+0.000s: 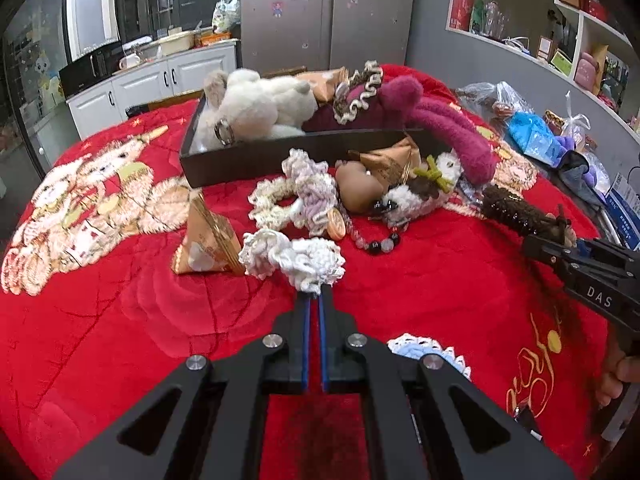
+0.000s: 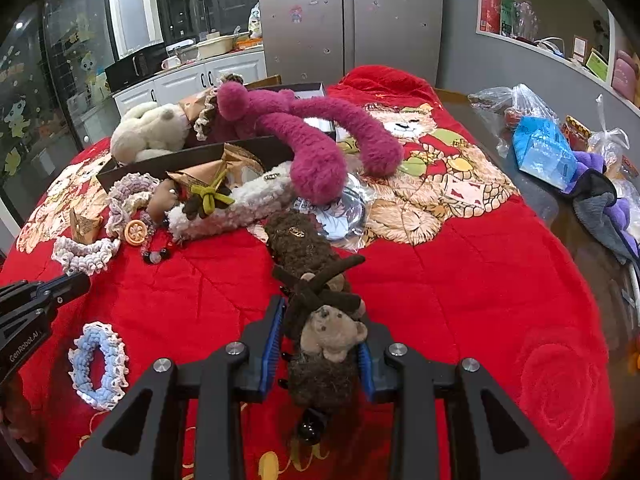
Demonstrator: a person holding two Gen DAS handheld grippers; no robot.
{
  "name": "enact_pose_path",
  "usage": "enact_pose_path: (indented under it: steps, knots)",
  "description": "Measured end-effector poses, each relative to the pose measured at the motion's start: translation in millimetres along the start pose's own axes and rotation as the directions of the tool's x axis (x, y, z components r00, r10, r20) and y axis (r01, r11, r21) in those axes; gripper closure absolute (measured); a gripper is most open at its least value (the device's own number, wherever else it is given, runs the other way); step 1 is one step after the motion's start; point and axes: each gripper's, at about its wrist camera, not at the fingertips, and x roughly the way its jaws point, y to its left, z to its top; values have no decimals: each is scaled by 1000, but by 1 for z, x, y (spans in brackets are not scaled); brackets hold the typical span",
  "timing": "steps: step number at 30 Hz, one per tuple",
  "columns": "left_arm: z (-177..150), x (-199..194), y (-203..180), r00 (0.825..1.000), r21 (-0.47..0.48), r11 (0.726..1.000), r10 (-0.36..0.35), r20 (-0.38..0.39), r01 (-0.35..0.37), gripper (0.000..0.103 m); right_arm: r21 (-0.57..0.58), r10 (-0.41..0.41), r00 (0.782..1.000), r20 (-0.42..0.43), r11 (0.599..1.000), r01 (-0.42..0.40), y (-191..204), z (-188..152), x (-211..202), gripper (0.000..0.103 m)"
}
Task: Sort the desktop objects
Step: 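Lift and carry the crochet bear strip and white scrunchie toward the box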
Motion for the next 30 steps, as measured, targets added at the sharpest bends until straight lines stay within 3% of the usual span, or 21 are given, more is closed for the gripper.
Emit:
enact_pose_path:
  steps: [30]
  knots:
    - [40, -52, -7, 994, 42, 999, 25, 105, -29, 101, -104, 55, 990, 128, 994, -42, 43, 44, -59, 71]
